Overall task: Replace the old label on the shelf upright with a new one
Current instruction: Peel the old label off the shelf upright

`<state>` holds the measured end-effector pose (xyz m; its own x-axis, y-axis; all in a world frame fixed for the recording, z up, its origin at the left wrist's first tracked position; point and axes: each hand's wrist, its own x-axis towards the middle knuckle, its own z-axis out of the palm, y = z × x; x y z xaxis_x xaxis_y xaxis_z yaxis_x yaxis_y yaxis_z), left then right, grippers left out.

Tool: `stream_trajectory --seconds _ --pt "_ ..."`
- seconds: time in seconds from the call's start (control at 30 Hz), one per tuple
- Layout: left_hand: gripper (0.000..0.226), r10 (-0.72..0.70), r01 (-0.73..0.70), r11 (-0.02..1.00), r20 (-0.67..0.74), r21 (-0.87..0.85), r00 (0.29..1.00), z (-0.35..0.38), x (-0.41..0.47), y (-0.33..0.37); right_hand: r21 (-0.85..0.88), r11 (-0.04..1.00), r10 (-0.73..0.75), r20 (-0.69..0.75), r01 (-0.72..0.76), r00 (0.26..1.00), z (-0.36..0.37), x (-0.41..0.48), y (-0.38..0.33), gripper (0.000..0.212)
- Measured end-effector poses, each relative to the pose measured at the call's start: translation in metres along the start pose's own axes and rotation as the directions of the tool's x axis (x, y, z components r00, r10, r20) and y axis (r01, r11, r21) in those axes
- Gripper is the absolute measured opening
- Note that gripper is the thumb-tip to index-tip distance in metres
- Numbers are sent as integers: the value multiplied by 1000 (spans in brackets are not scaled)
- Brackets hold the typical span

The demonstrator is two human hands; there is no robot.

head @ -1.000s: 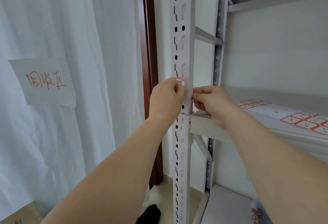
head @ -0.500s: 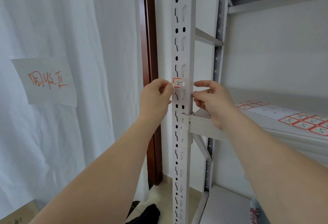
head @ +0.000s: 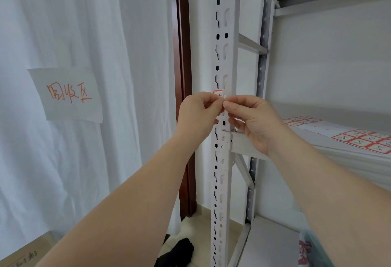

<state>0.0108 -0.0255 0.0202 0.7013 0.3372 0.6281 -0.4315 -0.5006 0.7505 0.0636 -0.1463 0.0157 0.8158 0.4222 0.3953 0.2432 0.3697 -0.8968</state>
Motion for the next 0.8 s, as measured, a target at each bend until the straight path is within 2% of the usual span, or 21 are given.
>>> stream_trajectory --seconds 0.13,0.27,0.4,0.57,0.7,0.8 --pt "17 -50 52 995 19 -81 999 -5 -5 7 99 995 21 -3 -21 1000 4 -8 -5 15" --pt "13 -102 118 981 105 -156 989 -12 -8 13 177 983 58 -5 -56 998 7 -14 -8 16" --pt "11 -170 211 950 185 -229 968 -21 -9 18 105 994 18 37 -22 999 9 -18 -13 18" --pt "11 -278 360 847 252 -392 927 -29 -13 26 31 999 -30 -6 30 1000 16 -21 -17 10" --pt "10 -292 391 770 266 -505 919 -33 -18 31 48 999 -6 -21 7 1000 23 -25 -21 17" --pt "11 -286 388 760 268 -521 920 -35 -21 35 82 996 22 -12 -21 1000 26 -30 -23 19"
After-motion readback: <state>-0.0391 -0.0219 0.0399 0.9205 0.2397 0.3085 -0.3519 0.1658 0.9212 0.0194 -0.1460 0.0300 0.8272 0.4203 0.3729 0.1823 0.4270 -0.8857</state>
